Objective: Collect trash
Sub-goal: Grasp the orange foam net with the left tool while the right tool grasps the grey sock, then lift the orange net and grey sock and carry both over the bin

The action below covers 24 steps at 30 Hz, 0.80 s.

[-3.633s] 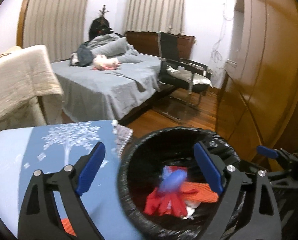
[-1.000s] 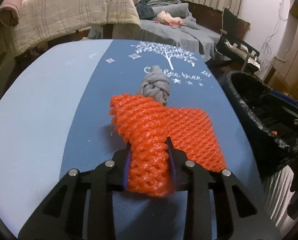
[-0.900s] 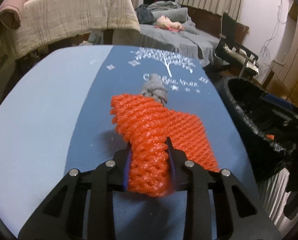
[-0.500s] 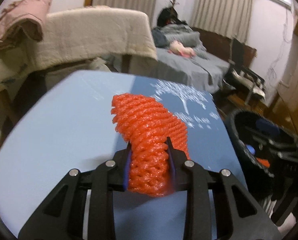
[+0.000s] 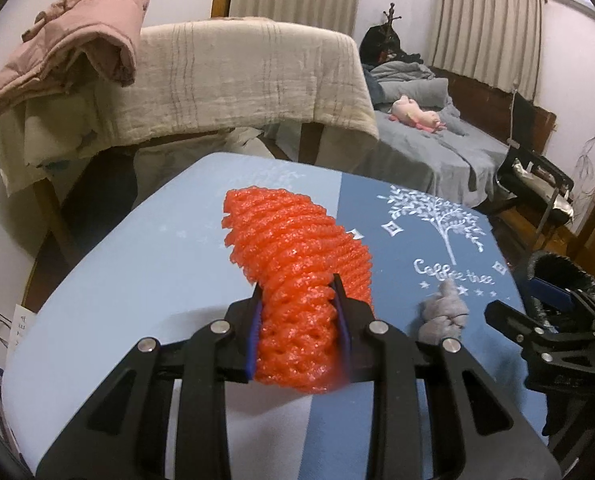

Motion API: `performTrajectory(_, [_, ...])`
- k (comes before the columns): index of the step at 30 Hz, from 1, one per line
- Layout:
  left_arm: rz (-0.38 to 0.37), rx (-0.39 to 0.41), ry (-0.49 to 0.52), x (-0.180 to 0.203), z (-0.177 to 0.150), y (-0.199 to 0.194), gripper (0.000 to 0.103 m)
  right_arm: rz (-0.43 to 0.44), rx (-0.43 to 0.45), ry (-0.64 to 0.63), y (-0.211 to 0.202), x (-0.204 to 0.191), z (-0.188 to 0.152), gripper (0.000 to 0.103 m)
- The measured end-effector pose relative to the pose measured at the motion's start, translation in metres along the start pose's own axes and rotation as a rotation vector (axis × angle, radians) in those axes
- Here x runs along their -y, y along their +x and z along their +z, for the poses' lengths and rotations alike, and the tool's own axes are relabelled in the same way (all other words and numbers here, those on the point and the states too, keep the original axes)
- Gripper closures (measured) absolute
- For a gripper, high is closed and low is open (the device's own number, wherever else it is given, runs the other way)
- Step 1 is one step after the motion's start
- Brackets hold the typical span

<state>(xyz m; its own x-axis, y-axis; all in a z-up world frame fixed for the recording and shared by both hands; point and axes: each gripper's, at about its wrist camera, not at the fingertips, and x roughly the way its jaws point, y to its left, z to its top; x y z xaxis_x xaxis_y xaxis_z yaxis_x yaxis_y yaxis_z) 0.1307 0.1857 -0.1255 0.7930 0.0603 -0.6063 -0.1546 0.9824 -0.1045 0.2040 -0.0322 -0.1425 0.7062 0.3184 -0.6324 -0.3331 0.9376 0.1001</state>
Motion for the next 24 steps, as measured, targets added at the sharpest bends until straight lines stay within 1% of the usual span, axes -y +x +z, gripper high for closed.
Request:
performTrajectory(7, [0.018, -0.030, -0.003, -0.012, -0.007, 0.016, 0.073, -0.028, -0.040, 0.004, 0.026, -0.008, -0.003, 0.006])
performTrajectory(10, [0.020, -0.036, -0.002, -0.016, -0.008, 0.020, 0.073, -0.032, -0.061, 0.001, 0.035, -0.013, -0.004, 0.010])
performTrajectory(13, [0.023, -0.040, -0.009, -0.021, -0.009, 0.021, 0.073, -0.014, -0.092, 0.005, 0.045, -0.017, -0.005, 0.017])
performTrajectory(15, [0.023, -0.043, -0.013, -0.023, -0.010, 0.022, 0.072, 0.007, -0.111, 0.004, 0.049, -0.020, -0.006, 0.025])
performTrajectory(16, [0.024, -0.045, -0.014, -0.024, -0.010, 0.022, 0.072, 0.015, -0.122, 0.000, 0.051, -0.022, -0.007, 0.027])
performTrajectory(18, [0.024, -0.048, -0.016, -0.024, -0.011, 0.022, 0.072, 0.037, -0.138, -0.002, 0.054, -0.024, -0.009, 0.036])
performTrajectory(19, [0.023, -0.049, -0.017, -0.024, -0.012, 0.022, 0.072, 0.050, -0.148, -0.001, 0.056, -0.024, -0.010, 0.039])
performTrajectory(21, [0.023, -0.049, -0.017, -0.024, -0.012, 0.022, 0.072, 0.081, -0.155, 0.004, 0.056, -0.024, -0.011, 0.051])
performTrajectory(23, [0.022, -0.049, -0.015, -0.023, -0.013, 0.021, 0.072, 0.105, -0.156, -0.007, 0.053, -0.026, -0.011, 0.058])
performTrajectory(24, [0.021, -0.048, -0.014, -0.023, -0.013, 0.020, 0.072, 0.109, -0.155, -0.016, 0.052, -0.027, -0.011, 0.060])
